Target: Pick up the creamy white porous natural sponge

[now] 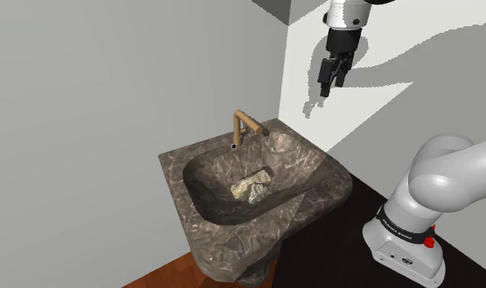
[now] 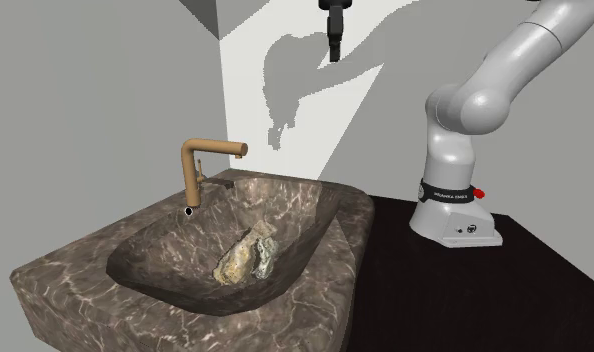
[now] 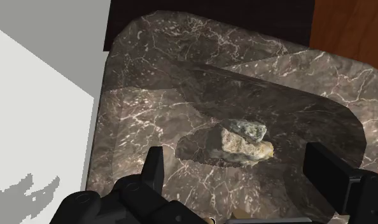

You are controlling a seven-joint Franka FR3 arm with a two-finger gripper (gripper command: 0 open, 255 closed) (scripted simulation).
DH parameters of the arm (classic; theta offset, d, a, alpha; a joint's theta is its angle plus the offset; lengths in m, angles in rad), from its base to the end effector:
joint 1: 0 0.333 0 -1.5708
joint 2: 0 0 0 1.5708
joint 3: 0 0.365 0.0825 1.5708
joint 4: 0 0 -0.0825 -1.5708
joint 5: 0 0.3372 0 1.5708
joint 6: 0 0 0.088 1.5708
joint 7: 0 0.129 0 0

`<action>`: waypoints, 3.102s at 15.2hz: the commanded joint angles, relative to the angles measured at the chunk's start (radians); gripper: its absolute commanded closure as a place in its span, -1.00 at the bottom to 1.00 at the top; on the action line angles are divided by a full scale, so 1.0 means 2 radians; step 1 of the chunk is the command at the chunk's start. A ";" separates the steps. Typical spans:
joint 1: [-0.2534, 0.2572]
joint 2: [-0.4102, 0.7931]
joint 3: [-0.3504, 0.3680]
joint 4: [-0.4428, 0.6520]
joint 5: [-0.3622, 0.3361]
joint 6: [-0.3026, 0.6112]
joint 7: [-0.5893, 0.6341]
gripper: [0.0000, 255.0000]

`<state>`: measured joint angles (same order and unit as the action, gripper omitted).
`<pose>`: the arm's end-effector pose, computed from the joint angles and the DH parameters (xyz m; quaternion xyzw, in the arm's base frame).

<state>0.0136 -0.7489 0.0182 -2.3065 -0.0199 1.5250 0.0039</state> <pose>0.2317 0.0071 0.6117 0.9997 0.0111 -0.0161 0.0164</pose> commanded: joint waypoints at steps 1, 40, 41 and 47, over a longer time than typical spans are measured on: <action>0.000 0.000 0.000 0.000 0.000 0.000 0.000 -1.00; -0.004 0.649 0.263 0.081 -0.518 0.240 0.757 -1.00; -0.003 0.655 0.261 0.083 -0.523 0.241 0.761 -1.00; 0.005 0.679 0.251 0.092 -0.538 0.246 0.776 1.00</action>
<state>0.0254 0.6028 0.5282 -2.1216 -1.0946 2.0224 1.5543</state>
